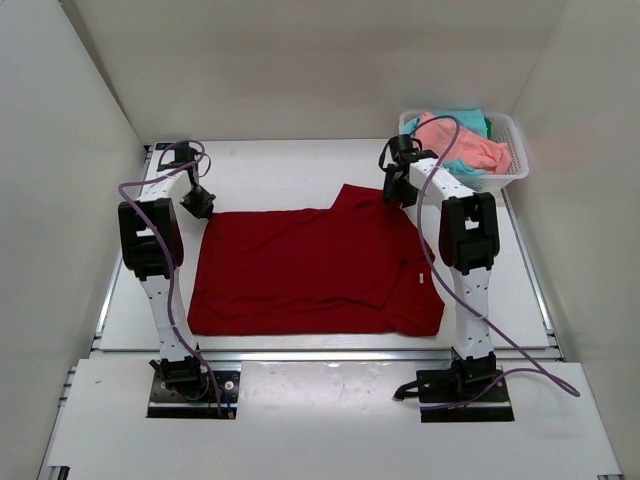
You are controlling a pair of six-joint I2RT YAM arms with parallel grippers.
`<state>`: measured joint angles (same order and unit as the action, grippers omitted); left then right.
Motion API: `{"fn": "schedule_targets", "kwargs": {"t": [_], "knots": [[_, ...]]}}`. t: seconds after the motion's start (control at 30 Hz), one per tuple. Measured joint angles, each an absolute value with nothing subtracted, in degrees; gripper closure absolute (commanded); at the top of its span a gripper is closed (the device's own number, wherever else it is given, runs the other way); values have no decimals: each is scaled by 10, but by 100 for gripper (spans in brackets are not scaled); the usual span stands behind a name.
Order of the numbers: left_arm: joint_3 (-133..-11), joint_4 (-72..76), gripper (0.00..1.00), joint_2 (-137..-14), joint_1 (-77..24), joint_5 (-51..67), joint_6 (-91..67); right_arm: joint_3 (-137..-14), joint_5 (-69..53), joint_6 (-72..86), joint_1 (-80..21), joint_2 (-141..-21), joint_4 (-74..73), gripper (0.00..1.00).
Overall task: Fold and stack the t-shirts
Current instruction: Grap the side of the flattened tshirt furthest away from the robot with both arms
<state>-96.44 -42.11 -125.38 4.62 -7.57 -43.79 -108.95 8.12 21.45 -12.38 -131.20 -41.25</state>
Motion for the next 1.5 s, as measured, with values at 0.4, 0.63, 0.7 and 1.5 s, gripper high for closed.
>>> {"fn": "schedule_targets", "kwargs": {"t": [0.4,0.63,0.7,1.5], "knots": [[-961,-413,100,-1254,48,-66,-440,-1120,90,220,-146,-1335,-425,60],[-959,-409,100,-1254,49,-61,-440,-1141,43,209,-144,-1355,-425,77],[-958,-407,100,-1254,49,-60,-440,-1149,34,208,-141,-1360,-427,87],[-976,-422,100,-1254,55,-44,-431,-1147,-5,161,-99,-1317,-427,100]]}}
